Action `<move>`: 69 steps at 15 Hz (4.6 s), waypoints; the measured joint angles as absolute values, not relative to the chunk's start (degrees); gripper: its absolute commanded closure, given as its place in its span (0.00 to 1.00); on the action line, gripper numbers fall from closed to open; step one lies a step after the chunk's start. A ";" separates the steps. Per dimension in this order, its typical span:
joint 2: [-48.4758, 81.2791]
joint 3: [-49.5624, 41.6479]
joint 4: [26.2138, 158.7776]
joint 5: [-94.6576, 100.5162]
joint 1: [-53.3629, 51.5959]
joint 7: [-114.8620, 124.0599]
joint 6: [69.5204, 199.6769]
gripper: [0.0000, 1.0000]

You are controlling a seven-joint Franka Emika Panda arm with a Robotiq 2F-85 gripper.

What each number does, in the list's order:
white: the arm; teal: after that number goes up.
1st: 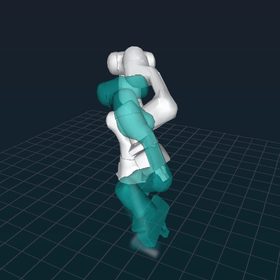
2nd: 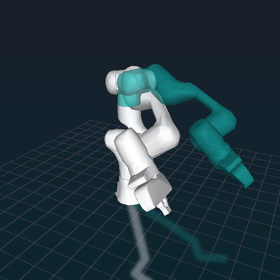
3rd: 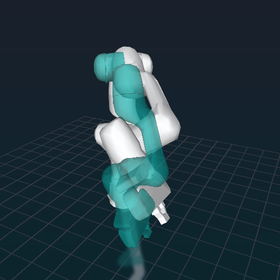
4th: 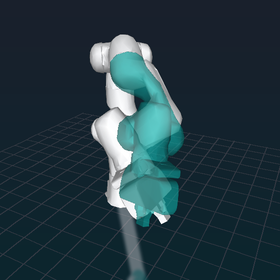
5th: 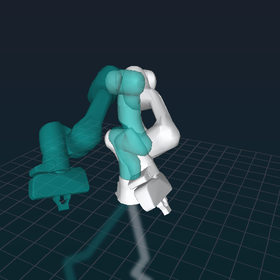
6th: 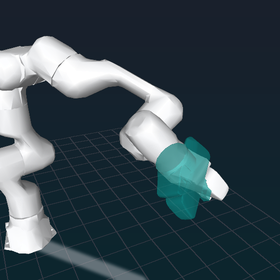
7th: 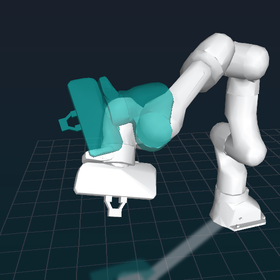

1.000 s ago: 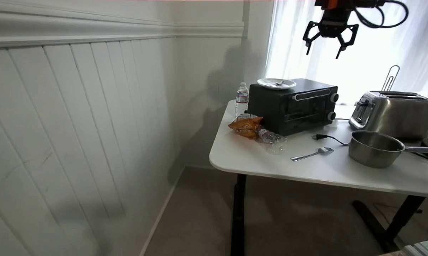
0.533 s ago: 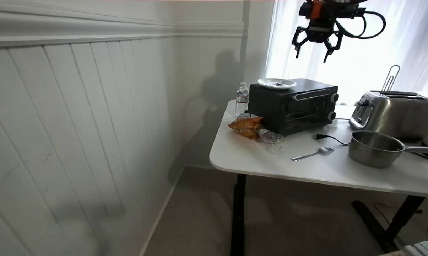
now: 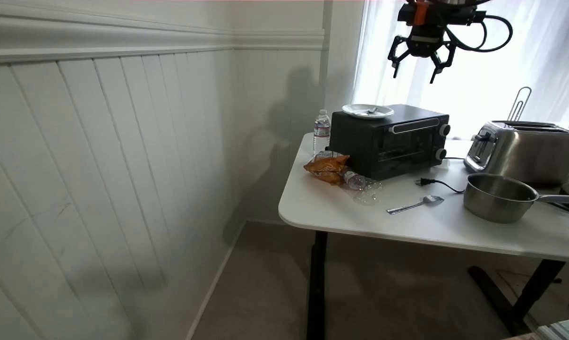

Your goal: Pick up the silver spoon from the white plate and put it in the silver pot

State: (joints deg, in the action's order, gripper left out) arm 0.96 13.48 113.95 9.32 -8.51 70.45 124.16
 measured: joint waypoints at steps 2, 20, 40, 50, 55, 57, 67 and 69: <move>1.98 13.49 113.21 10.59 -8.93 72.26 123.01 0.00; 30.00 5.39 84.65 31.92 -23.68 93.97 115.57 0.00; 38.81 0.67 73.89 31.79 -27.23 97.75 110.84 0.75; 38.70 0.54 72.24 31.79 -27.26 98.77 109.99 0.98; 35.51 0.70 69.77 31.74 -27.32 97.62 100.12 0.98; 32.33 1.21 70.87 31.68 -27.35 96.59 96.73 0.98; 8.24 5.50 94.77 28.84 -23.71 87.53 104.54 0.98; 4.22 6.37 100.40 27.02 -21.38 85.18 105.73 0.98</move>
State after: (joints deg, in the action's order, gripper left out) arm 4.22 6.37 100.40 27.02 -21.38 85.18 105.73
